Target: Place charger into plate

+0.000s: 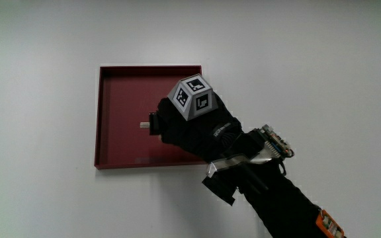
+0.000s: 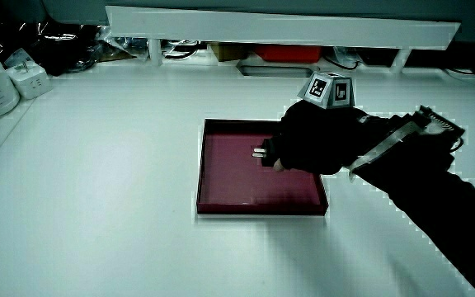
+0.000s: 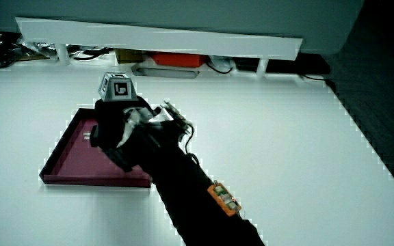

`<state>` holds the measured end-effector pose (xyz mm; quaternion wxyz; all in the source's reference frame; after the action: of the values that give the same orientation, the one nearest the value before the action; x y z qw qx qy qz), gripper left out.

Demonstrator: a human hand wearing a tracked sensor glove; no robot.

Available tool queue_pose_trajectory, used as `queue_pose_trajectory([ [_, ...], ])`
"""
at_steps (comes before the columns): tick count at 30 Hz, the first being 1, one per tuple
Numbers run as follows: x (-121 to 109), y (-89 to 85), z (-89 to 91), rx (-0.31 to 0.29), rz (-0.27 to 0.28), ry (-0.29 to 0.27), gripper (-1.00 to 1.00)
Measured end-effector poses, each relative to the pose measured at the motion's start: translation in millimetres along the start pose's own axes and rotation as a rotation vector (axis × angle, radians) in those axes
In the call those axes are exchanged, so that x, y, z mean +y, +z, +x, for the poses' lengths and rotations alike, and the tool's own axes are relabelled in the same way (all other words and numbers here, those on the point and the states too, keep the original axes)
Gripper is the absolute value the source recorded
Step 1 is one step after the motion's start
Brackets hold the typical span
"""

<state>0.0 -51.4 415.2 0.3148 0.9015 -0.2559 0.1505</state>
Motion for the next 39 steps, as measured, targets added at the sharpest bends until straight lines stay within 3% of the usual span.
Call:
queue_pose_trajectory([
  [12,26.4,-39.8,9.1,0.044,-0.059,-0.024,0.00],
  [23,43.4,-76.8,15.3,-0.003,-0.132,-0.083,0.00],
  [33,40.6,-76.5,15.2,0.017,-0.124,-0.063,0.00],
  [39,40.3,-78.3,18.8,0.018,-0.134,-0.066,-0.32],
])
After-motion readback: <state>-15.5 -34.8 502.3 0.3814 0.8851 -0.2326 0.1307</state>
